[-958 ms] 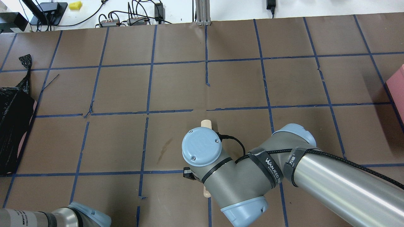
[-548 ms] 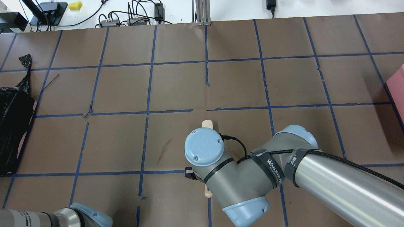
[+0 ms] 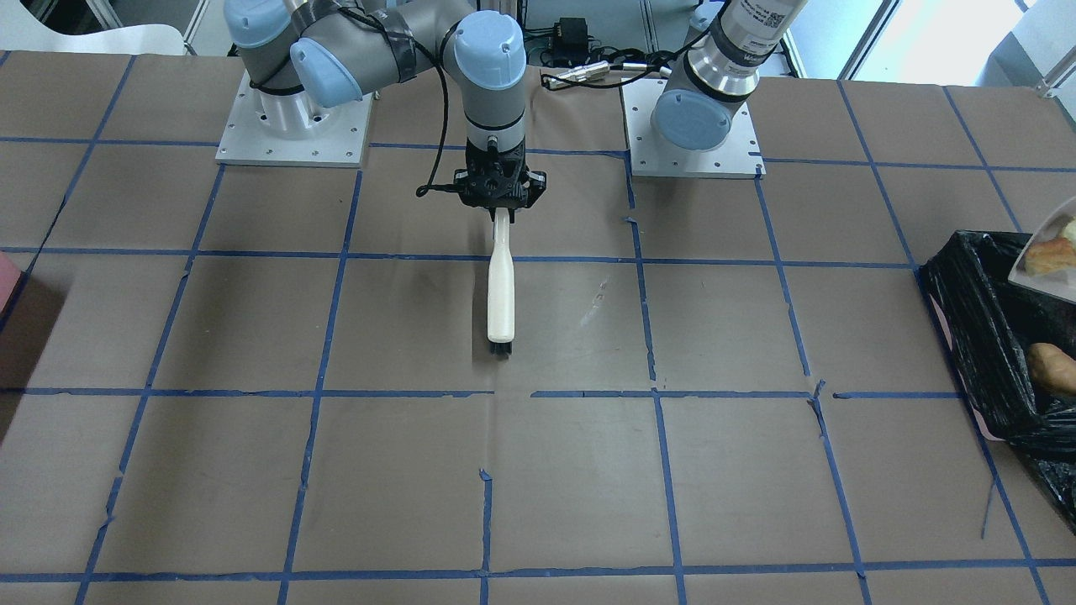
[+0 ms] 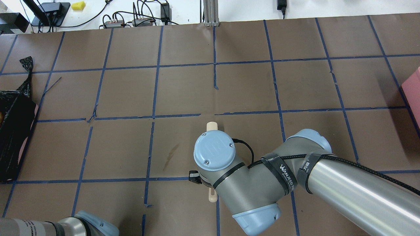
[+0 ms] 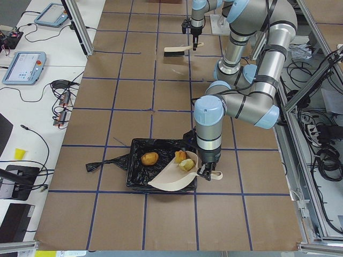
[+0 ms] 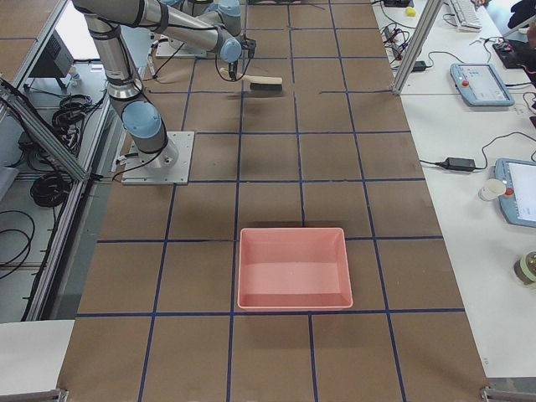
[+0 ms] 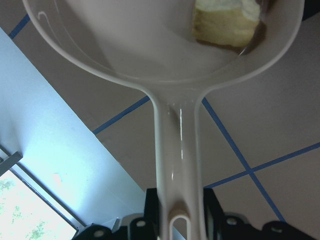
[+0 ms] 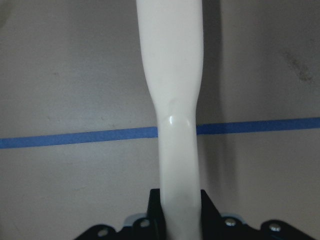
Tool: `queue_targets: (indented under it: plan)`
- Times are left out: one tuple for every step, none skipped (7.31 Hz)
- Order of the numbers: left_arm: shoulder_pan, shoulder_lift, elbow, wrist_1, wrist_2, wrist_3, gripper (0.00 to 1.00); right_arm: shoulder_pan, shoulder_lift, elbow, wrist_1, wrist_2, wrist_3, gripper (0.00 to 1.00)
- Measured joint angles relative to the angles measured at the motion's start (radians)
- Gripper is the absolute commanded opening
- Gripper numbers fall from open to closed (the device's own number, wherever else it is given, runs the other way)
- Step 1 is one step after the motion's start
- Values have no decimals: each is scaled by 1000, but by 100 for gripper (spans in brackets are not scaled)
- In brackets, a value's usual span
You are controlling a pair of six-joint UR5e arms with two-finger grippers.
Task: Sweep and dump trash in nearest bin
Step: 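Hold the dustpan tipped over the bin with the left gripper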
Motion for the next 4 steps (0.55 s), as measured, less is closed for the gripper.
queue_targets:
  plan:
    - [-11,-3,-1,35,25,0,8,-1,0,1,-1,1,0,23]
    - [-32,3,-4,68,62,0,8,-2,0,2,-1,1,0,23]
    - [-63,14,-1,82,92,1,8,-1,0,2,0,0,0,24]
    - [-95,28,-1,84,120,4,8,1,1,3,2,0,1,24]
